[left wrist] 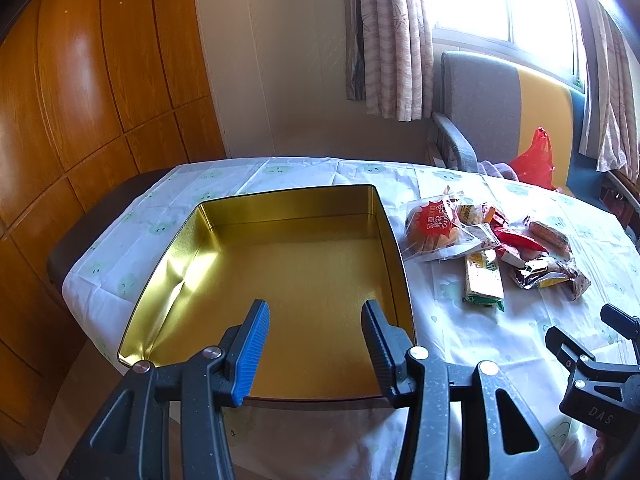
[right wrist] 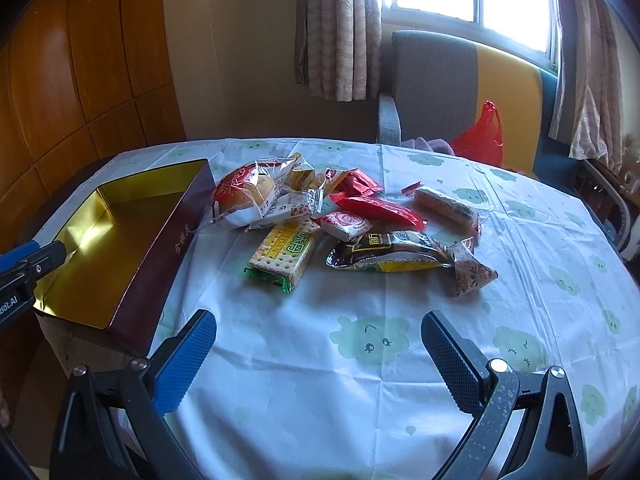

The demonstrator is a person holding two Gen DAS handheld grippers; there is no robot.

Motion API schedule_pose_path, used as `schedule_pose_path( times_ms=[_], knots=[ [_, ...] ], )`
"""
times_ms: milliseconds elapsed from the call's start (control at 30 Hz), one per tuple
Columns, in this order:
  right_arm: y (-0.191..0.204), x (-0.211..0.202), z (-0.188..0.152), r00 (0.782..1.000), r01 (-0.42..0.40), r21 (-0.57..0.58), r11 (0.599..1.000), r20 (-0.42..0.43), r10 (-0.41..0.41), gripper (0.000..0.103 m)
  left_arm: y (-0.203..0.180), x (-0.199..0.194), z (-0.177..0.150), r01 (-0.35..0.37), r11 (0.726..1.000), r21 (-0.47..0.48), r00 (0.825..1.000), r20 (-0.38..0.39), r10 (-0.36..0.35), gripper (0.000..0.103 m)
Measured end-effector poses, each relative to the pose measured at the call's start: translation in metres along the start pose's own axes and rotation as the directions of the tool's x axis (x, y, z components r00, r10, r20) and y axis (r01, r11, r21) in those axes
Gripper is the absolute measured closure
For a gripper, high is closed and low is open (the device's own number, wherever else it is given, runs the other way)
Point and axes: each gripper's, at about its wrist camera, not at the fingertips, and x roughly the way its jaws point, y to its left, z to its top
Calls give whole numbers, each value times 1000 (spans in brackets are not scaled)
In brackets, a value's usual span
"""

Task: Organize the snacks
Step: 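Move the left tool toward the snack pile beside the gold tin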

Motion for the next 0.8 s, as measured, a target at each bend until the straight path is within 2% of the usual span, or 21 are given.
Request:
schedule_pose_path(
  times_ms=[267, 667, 800],
  knots=[
    [-4, 3, -4, 1000, -1, 7, 1000, -18, 2, 0, -3, -1, 0, 12, 1000, 14, 1000, -1, -12, 54],
    [-8, 3, -4, 1000, 3, 13, 1000, -11, -2, 0, -10, 2, -1, 67, 997, 28, 997, -28, -66, 54],
    [-10, 4, -6, 1000, 0, 19, 1000, -11, 0, 0, -14, 1, -1, 86, 996, 37, 996, -29, -85, 49]
  ],
)
